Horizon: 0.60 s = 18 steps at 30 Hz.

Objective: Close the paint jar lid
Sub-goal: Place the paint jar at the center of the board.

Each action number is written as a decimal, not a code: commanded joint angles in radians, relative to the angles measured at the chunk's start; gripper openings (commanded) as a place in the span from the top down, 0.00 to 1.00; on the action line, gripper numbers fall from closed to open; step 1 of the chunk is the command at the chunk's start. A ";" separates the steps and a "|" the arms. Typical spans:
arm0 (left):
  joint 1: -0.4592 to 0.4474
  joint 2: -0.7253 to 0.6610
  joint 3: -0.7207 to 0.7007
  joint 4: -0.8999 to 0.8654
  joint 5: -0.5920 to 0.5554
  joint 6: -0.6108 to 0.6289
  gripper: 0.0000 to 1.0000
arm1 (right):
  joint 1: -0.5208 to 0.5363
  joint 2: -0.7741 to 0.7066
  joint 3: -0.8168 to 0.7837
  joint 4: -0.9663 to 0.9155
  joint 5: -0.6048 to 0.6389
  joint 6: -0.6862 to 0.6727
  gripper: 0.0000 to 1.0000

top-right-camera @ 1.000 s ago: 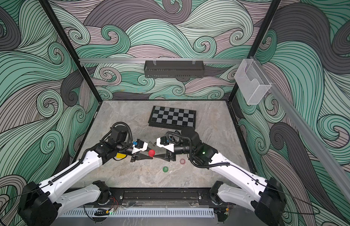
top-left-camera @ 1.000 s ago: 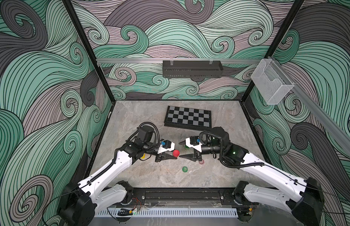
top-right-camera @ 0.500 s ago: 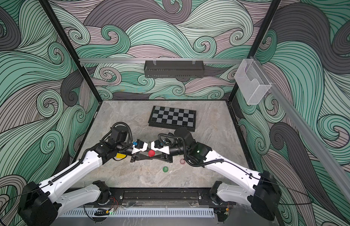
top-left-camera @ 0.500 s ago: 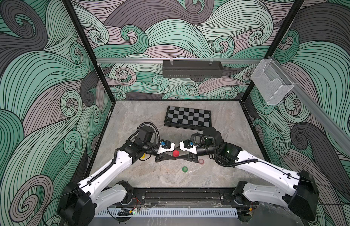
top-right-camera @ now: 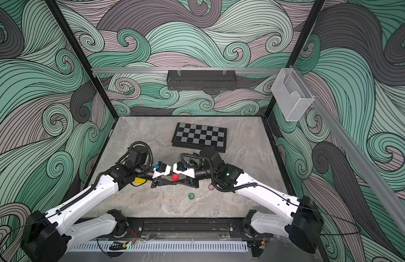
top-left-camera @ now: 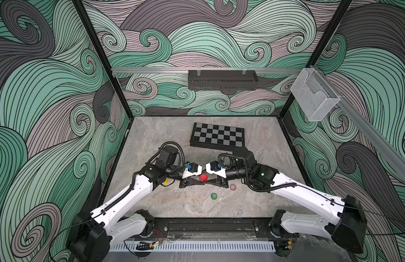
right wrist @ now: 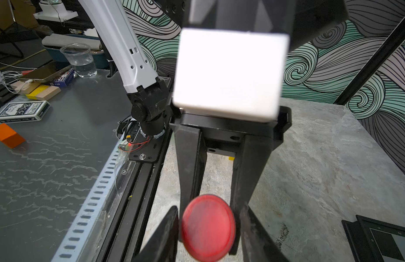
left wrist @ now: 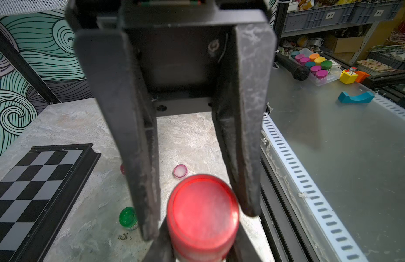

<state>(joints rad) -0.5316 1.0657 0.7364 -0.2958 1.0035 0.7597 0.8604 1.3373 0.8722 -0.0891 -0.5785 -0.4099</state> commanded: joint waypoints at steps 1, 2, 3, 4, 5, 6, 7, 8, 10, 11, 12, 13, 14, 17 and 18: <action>-0.001 0.000 0.045 -0.013 0.012 0.033 0.75 | 0.009 0.028 0.032 -0.005 0.000 -0.030 0.61; -0.001 0.000 0.045 -0.013 0.012 0.033 0.75 | 0.009 0.029 0.031 -0.005 0.001 -0.030 0.64; -0.001 0.001 0.045 -0.012 0.011 0.033 0.75 | 0.011 0.031 0.034 -0.005 0.004 -0.029 0.66; -0.001 0.000 0.044 -0.011 0.009 0.032 0.75 | 0.012 0.033 0.033 -0.005 0.006 -0.027 0.70; -0.003 0.001 0.044 -0.012 0.009 0.032 0.75 | 0.012 0.034 0.033 -0.003 0.014 -0.024 0.73; -0.002 -0.001 0.043 -0.012 0.006 0.030 0.75 | 0.013 0.037 0.033 0.000 0.024 -0.019 0.77; -0.002 -0.001 0.043 -0.010 0.003 0.030 0.75 | 0.015 0.039 0.032 0.005 0.035 -0.013 0.80; -0.003 -0.003 0.043 -0.007 -0.002 0.030 0.75 | 0.017 0.039 0.032 0.010 0.048 -0.002 0.83; -0.001 -0.006 0.041 0.004 -0.022 0.021 0.76 | 0.019 0.043 0.029 0.029 0.080 0.027 0.89; -0.003 -0.009 0.038 0.010 -0.035 0.017 0.76 | 0.020 0.045 0.028 0.041 0.099 0.045 0.93; -0.001 -0.013 0.038 0.013 -0.046 0.015 0.77 | 0.024 0.048 0.025 0.056 0.120 0.065 0.95; -0.002 -0.016 0.037 0.019 -0.056 0.009 0.77 | 0.026 0.051 0.022 0.071 0.144 0.086 0.97; -0.001 -0.021 0.034 0.025 -0.069 0.004 0.77 | 0.031 0.055 0.020 0.084 0.169 0.108 0.98; -0.002 -0.035 0.024 0.048 -0.102 -0.010 0.77 | 0.050 0.065 0.016 0.120 0.243 0.170 1.00; -0.002 -0.041 0.020 0.054 -0.110 -0.012 0.77 | 0.057 0.069 0.012 0.131 0.258 0.181 1.00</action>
<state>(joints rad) -0.5236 1.0550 0.7364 -0.3038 0.8986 0.7452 0.8974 1.3678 0.8799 -0.0654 -0.4244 -0.2977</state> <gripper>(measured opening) 0.314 0.327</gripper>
